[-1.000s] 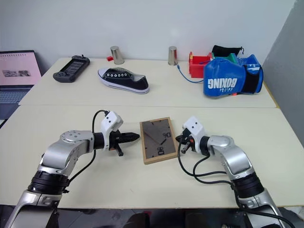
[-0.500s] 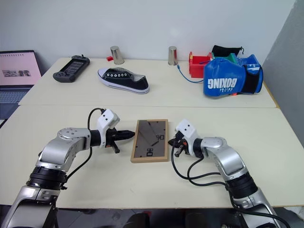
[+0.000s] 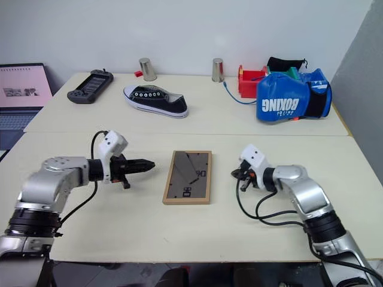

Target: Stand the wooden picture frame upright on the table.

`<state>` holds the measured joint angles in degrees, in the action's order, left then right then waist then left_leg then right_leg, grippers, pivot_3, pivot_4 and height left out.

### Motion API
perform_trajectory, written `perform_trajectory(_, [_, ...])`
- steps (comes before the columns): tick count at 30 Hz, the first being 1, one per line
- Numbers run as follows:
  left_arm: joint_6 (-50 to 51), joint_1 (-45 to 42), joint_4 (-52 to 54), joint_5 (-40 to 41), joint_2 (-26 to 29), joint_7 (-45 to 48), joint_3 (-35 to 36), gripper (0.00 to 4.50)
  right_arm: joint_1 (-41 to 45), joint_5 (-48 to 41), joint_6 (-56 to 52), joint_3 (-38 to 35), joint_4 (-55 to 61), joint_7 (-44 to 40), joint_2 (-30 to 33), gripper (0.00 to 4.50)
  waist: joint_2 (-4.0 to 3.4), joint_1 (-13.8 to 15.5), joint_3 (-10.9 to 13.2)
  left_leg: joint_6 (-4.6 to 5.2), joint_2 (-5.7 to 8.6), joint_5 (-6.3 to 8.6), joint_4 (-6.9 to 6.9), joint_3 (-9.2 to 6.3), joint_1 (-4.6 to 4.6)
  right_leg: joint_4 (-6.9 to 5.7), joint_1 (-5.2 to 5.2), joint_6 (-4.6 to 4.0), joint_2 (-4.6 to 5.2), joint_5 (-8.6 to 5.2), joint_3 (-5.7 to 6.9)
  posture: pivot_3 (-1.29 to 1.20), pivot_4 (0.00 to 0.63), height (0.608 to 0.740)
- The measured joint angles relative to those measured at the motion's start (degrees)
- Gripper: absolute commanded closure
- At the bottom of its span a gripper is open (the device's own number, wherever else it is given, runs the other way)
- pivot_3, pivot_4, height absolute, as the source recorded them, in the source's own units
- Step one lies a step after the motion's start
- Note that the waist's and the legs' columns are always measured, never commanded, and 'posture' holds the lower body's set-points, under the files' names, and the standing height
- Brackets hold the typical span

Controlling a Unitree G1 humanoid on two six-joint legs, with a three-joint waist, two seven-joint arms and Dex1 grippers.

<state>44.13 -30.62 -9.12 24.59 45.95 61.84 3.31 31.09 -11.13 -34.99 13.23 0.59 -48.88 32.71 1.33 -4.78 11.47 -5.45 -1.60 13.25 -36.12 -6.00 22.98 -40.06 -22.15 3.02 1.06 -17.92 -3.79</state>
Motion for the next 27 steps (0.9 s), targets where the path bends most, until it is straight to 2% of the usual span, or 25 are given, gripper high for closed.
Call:
perform_trajectory(3, [14.18,-1.56,-0.5,7.2,-0.15,-0.13,3.57,2.66,1.14,1.97,7.16,0.8,-2.74,-2.85,1.02,4.5,0.0,-0.09,0.0,0.0,0.0,0.0,0.0,0.0,0.0,-0.01,0.0,0.0,0.0,0.0,0.0,0.0,0.15,0.74])
perform_trajectory(4, [16.25,-1.62,-0.5,8.23,-0.15,-0.19,3.8,2.53,1.36,2.47,8.71,1.14,-3.23,-3.5,1.15,4.5,0.0,-0.16,0.0,0.0,0.0,0.0,0.0,0.0,-0.02,-0.01,0.01,0.0,0.0,0.0,0.0,0.0,0.15,0.74])
perform_trajectory(5, [18.7,-1.5,-0.51,9.25,-0.18,-0.42,3.76,2.2,1.45,3.28,11.02,1.7,-3.73,-4.64,1.44,4.5,0.0,-0.16,0.0,0.0,-0.01,0.0,0.0,-0.01,-0.02,-0.01,0.01,0.0,0.0,0.0,0.01,0.0,0.15,0.74])
perform_trajectory(11, [28.61,-5.1,-7.46,11.04,-1.47,-1.93,2.93,0.9,1.62,4.88,16.14,3.54,-6.61,-8.91,2.03,4.5,0.01,-0.03,0.0,-0.01,0.0,-0.01,-0.04,-0.07,0.0,-0.03,0.02,0.0,0.0,0.0,0.08,0.0,0.15,0.74])
perform_trajectory(15, [29.72,-6.89,-8.99,11.17,-1.06,0.08,-0.53,0.05,2.29,5.32,16.3,3.64,-7.19,-9.52,0.27,4.5,0.0,-0.1,0.0,-0.03,-0.01,-0.02,-0.01,-0.05,-0.02,-0.03,0.01,0.0,0.0,0.0,0.06,0.0,0.15,0.74])
perform_trajectory(21, [34.19,-9.95,-12.68,11.07,-0.6,3.47,-7.98,0.01,4.17,6.55,16.77,4.53,-8.28,-8.28,-4.15,4.5,0.01,-0.11,0.0,-0.03,-0.01,-0.02,-0.01,-0.06,-0.02,-0.04,0.01,0.0,-0.01,0.0,0.07,0.0,0.15,0.74])
perform_trajectory(27, [34.32,-11.03,-13.18,10.73,1.21,6.41,-11.96,0.01,4.16,7.6,16.67,4.88,-8.28,-7.78,-4.43,4.5,0.0,-0.15,0.0,-0.03,-0.02,-0.02,0.0,-0.06,-0.04,-0.04,0.01,-0.01,-0.01,0.0,0.07,0.0,0.15,0.74])
